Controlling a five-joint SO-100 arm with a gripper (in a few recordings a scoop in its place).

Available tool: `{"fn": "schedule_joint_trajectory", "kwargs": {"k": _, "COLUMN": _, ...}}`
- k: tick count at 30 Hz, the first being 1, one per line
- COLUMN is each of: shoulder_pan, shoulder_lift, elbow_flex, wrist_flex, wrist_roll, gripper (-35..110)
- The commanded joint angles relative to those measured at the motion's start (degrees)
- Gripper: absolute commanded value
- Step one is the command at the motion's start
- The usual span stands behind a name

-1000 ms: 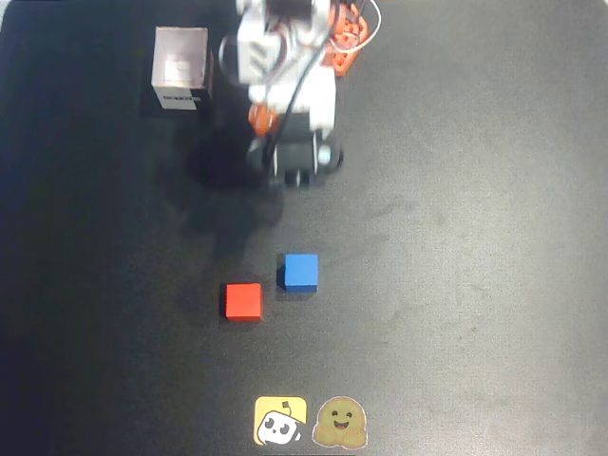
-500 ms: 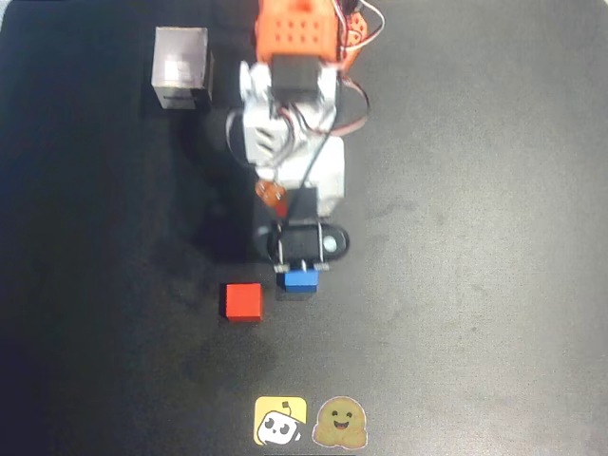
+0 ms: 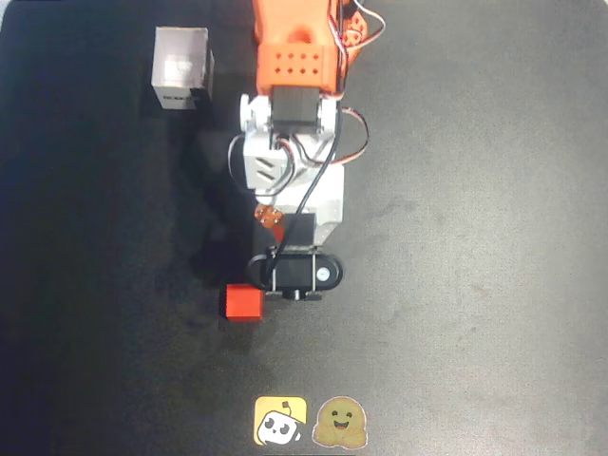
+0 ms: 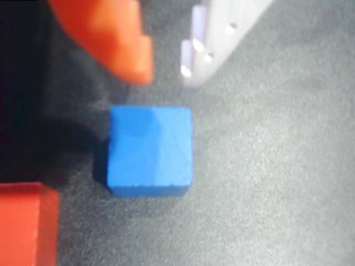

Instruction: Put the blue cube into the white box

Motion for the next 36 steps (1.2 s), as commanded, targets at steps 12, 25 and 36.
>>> {"fn": "schedule_joint_trajectory", "kwargs": {"k": 12, "shoulder_pan": -0.62, "shoulder_lift": -3.69, "elbow_flex": -2.37, "wrist_flex": -1.23, "wrist_roll": 2.20, "gripper": 15}}
{"fn": "schedule_joint_trajectory", "kwargs": {"k": 25, "shoulder_pan": -1.85, "shoulder_lift": -7.82, "elbow_flex": -5.45, "wrist_flex": -1.93, "wrist_roll": 2.02, "gripper": 19}}
{"fn": "schedule_joint_trajectory", "kwargs": {"k": 36, "shoulder_pan": -4.13, "shoulder_lift": -13.01, "elbow_flex": -8.88, "wrist_flex": 0.35, "wrist_roll": 4.92, "gripper": 20}}
